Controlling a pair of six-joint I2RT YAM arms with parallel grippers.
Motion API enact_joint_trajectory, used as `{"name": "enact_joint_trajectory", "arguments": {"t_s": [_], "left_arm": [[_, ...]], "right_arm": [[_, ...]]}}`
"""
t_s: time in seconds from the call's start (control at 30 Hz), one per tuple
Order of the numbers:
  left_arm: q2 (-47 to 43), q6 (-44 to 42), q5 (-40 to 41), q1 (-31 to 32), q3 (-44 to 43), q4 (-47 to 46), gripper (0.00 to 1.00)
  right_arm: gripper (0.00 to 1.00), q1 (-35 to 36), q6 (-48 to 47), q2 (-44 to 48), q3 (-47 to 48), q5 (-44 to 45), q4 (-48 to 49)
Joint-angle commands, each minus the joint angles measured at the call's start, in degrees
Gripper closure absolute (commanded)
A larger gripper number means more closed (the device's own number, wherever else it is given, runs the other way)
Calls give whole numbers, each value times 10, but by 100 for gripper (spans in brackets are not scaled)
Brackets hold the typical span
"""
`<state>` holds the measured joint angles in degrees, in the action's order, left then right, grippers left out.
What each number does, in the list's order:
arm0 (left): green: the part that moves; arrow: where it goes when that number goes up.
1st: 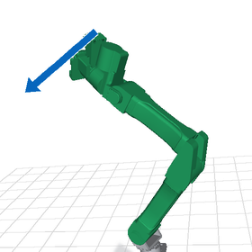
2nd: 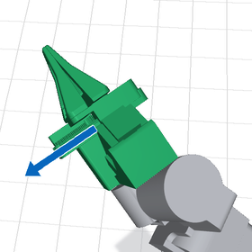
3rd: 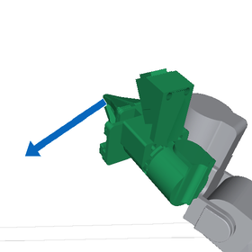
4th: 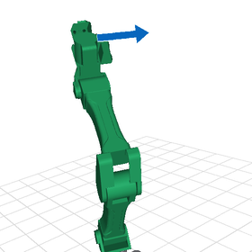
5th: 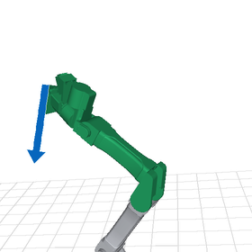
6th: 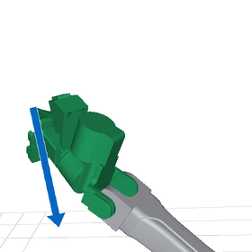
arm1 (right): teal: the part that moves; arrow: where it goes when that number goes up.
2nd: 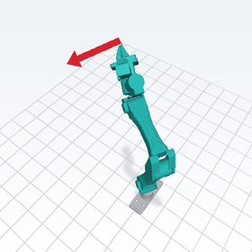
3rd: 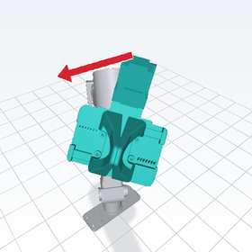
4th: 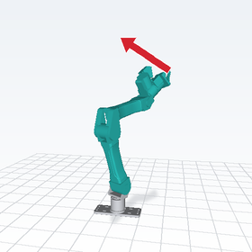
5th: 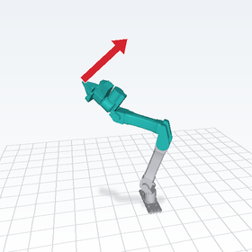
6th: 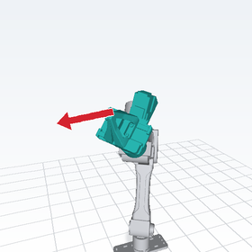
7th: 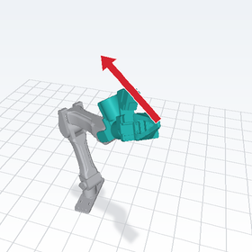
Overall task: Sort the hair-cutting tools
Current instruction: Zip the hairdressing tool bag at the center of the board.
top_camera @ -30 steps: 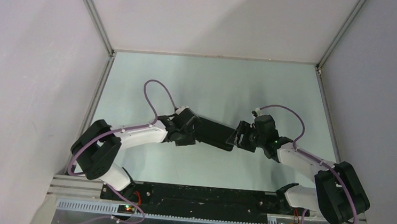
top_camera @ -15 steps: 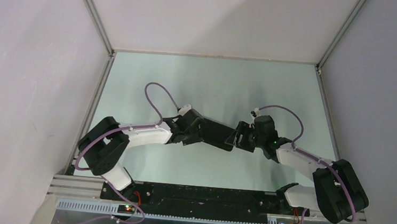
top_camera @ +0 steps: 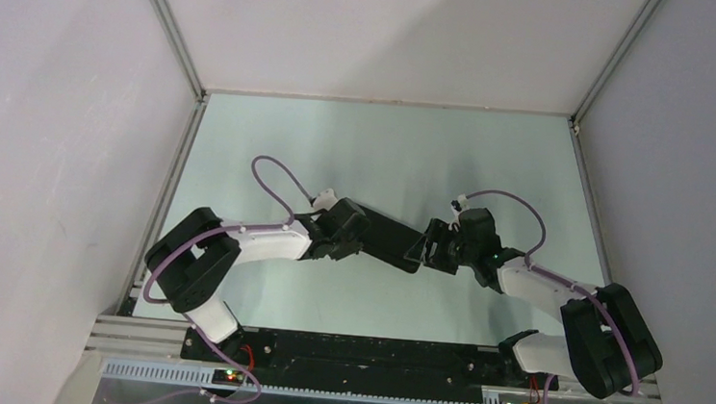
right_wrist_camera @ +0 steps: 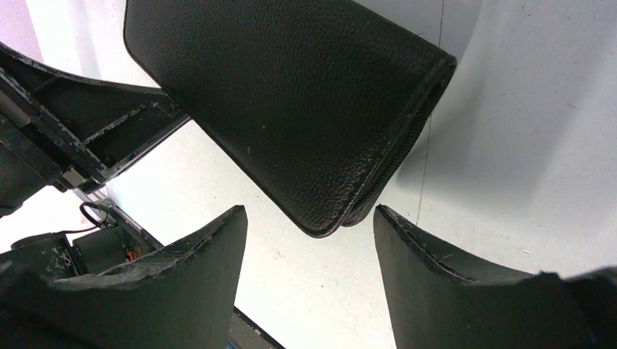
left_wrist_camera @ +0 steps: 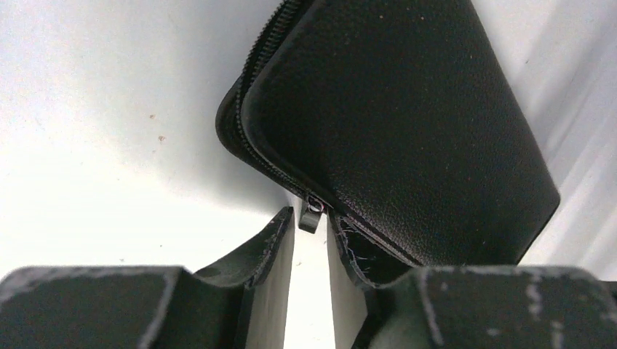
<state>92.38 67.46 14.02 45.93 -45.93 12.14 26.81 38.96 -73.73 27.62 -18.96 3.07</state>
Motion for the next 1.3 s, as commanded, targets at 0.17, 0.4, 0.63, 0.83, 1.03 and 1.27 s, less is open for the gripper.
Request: {"name": "enact_joint_trajectory", "arguments": {"t_s": [0.17,0.4,0.63,0.83,1.03,1.27], "left_arm": [[41,27,15,-13,28,2,84],[-1,15,18,-13,40,-4,100],[-67,-33,4,-13,52,0,100],[-117,-74,-42,-19,56,-4,100],[-138,-126,-61,-27,46,29,100],[-136,-176,-125,-26,19,55,100]], "right_arm": [[32,-4,-6,-5,-4,-18,31],[32,-4,-7,3,-4,-19,30],[33,-1,-7,19,-4,10,14],[35,-1,-3,11,-4,17,19],[36,-1,7,7,-4,10,29],[31,18,65,16,-4,33,35]]}}
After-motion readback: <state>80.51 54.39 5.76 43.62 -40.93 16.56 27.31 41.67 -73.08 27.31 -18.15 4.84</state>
